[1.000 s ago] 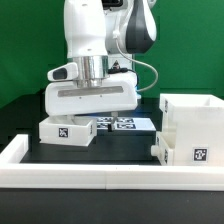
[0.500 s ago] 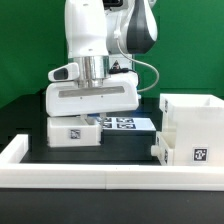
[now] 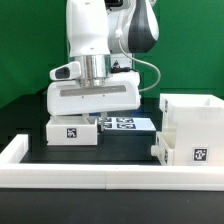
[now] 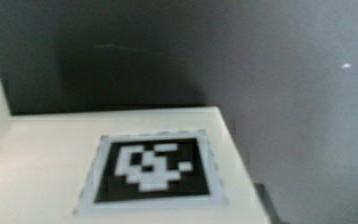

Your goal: Assemble drawer

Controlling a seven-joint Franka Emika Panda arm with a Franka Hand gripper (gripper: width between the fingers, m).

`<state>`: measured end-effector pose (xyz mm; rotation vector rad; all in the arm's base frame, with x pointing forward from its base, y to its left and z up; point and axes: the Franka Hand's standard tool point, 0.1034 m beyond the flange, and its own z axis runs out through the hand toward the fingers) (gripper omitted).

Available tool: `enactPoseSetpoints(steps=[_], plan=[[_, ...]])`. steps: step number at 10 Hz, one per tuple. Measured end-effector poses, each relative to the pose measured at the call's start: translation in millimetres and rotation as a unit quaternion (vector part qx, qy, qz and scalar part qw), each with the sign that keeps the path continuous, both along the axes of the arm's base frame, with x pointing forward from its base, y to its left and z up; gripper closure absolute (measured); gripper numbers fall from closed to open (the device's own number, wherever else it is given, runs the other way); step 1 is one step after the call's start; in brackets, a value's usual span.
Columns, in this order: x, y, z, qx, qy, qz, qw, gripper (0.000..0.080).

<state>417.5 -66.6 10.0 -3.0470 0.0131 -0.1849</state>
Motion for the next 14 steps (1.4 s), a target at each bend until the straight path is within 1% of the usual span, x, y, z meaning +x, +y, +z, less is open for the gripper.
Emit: enactPoseSetpoints(steps=[1,2,4,5,6,7,11,12,13,14], plan=[[3.4,6.1,3.1,0.001,0.001,0.009,1.000,0.0754],[11.9,17.9,10.1,0.005,0.006,0.026,1.000,0.0755],[29.6,30.6,22.4,0.014,0.020,0.061,0.998,0.0755],[44.1,38.8,32.9,0.019,0.033,0.111,0.993,0.0755],[55.2,46.8,39.9,0.023,0.045,0.132,0.990,0.0755],[59.5,50.4,42.4,0.021,0.045,0.144,0.988,0.0755],[57.2,50.0,38.8,0.022,0.046,0.156,0.986,0.0755],[60.5,49.0,38.8,0.023,0.046,0.208,0.977,0.0755],[68.1,50.4,41.1,0.025,0.051,0.248,0.967,0.0755],[76.0,55.1,44.1,0.022,0.057,0.269,0.961,0.0755]])
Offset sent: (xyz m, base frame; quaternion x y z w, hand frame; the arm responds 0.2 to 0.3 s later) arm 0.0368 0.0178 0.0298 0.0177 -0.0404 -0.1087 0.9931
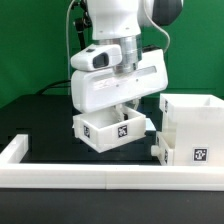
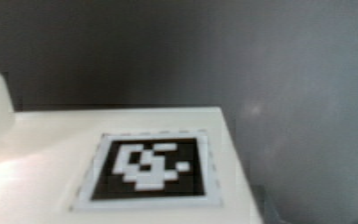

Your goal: Assemble drawer

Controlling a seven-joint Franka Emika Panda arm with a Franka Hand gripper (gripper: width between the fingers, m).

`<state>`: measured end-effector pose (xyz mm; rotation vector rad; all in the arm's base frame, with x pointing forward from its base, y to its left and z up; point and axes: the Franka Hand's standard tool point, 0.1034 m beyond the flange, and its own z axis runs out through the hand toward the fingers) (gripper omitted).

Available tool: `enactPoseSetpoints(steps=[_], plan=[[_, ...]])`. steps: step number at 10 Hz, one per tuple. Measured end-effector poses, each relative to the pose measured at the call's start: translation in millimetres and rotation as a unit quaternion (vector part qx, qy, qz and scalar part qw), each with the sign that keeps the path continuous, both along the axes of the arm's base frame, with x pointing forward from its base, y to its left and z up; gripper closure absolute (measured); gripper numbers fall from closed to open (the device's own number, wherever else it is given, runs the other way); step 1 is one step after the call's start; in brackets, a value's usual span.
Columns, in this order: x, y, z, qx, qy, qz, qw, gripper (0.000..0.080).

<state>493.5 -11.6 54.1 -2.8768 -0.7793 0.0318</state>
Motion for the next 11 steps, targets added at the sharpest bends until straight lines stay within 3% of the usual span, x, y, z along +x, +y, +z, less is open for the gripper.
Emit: enactPoseSetpoints(steps=[4,5,11], plan=[[1.6,5.2,0.6,0.000,-0.008,0.025,1.000,0.0755],[1.5,4.2,-0.2,0.004,-0.015,0.079,0.997,0.0755],[8.1,-0.9,0.6,0.018,-0.042,0.299,0.953,0.0755]])
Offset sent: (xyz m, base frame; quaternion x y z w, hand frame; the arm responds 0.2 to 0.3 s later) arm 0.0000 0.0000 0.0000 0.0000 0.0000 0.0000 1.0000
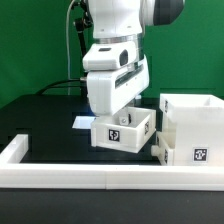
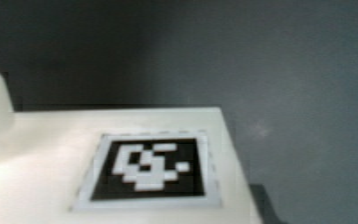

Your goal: Assemble drawer

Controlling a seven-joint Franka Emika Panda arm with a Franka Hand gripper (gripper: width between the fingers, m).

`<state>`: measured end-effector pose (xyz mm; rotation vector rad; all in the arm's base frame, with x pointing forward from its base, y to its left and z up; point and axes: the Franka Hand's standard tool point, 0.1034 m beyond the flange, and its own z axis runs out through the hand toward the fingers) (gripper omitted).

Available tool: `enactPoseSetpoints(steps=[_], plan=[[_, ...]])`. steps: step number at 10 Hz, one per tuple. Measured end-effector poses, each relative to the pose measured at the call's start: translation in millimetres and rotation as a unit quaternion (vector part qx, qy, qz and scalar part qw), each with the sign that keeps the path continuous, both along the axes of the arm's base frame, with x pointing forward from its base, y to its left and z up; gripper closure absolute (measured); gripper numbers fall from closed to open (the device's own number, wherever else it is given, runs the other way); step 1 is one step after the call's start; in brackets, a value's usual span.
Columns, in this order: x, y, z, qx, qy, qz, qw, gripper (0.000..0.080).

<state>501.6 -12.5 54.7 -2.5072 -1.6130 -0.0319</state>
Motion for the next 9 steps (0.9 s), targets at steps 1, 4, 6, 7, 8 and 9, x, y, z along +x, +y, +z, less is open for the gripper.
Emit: enactPoseSetpoints(steps=[1,4,6,7,8,9], plan=[[0.5,-0.7,-0.4,0.002,-0.006,0.046,0.999,0.0755],[15.8,-0.2,3.2,0.001,-0.019,0.116,0.993,0.0755],[22.7,-3.0,3.7,-0.001,-0.026,0.143,0.989,0.0755],[22.0,-2.9,2.9,0.000,-0.025,0.145,0.989,0.0755],[21.5,-3.0,2.0,0.001,-0.025,0.151,0.988,0.0755],[21.2,-3.4,1.3,0.001,-0.026,0.156,0.987,0.0755]])
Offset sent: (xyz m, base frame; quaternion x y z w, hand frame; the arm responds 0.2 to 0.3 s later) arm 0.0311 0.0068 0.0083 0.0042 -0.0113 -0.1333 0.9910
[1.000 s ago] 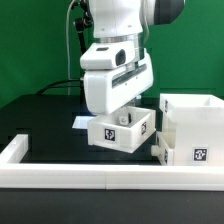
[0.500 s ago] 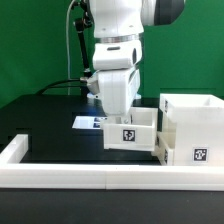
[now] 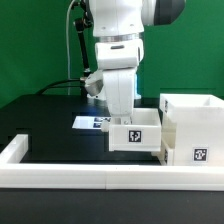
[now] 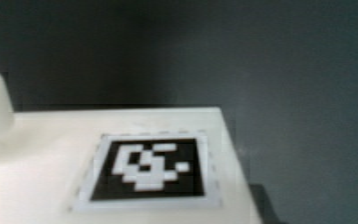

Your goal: Assemble drawer

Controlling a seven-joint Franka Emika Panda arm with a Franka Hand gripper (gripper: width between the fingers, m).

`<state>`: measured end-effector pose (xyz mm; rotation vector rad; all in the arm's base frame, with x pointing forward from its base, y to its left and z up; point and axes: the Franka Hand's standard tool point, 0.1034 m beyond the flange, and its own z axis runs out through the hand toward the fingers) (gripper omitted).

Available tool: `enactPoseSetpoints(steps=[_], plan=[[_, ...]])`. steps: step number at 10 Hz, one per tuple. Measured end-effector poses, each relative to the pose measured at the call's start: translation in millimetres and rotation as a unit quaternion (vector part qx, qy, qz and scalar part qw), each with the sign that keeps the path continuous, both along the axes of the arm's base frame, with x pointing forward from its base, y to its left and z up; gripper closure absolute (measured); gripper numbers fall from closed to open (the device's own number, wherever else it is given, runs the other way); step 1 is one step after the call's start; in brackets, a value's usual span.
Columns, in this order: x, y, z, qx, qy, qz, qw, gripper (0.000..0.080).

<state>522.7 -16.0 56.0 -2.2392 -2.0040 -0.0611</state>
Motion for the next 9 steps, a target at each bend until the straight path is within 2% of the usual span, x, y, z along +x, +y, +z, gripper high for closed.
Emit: enactPoseSetpoints(steps=[9], plan=[[4.8,0.3,-2.5,-0.002,-0.029,-0.003,1.000,0.0755]])
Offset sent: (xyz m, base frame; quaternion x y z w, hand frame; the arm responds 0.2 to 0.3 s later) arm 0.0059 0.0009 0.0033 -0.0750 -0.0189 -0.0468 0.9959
